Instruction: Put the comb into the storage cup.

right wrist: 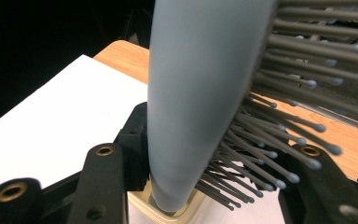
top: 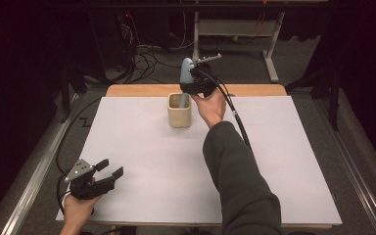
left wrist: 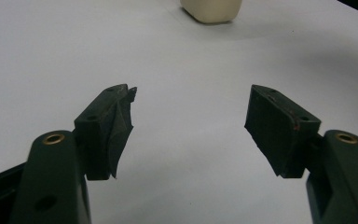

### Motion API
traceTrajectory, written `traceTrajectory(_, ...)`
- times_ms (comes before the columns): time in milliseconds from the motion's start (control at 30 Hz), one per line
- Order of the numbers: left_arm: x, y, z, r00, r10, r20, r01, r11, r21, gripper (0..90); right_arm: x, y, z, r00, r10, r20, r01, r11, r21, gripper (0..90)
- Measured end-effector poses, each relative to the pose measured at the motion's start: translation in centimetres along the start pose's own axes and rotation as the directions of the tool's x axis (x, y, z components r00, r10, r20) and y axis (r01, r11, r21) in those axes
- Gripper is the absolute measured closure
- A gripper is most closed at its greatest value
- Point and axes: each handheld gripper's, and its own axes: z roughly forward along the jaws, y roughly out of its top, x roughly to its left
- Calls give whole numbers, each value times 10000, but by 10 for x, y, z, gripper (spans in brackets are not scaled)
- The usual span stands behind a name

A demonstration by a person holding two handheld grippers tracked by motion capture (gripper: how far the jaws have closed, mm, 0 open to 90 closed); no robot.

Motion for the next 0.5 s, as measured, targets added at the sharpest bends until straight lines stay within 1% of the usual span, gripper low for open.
traceTrajectory(500,0,0,1,10000,-48,24,47,10000,64,322,2,-3,3,10000,-23,23,22,9999,105,517)
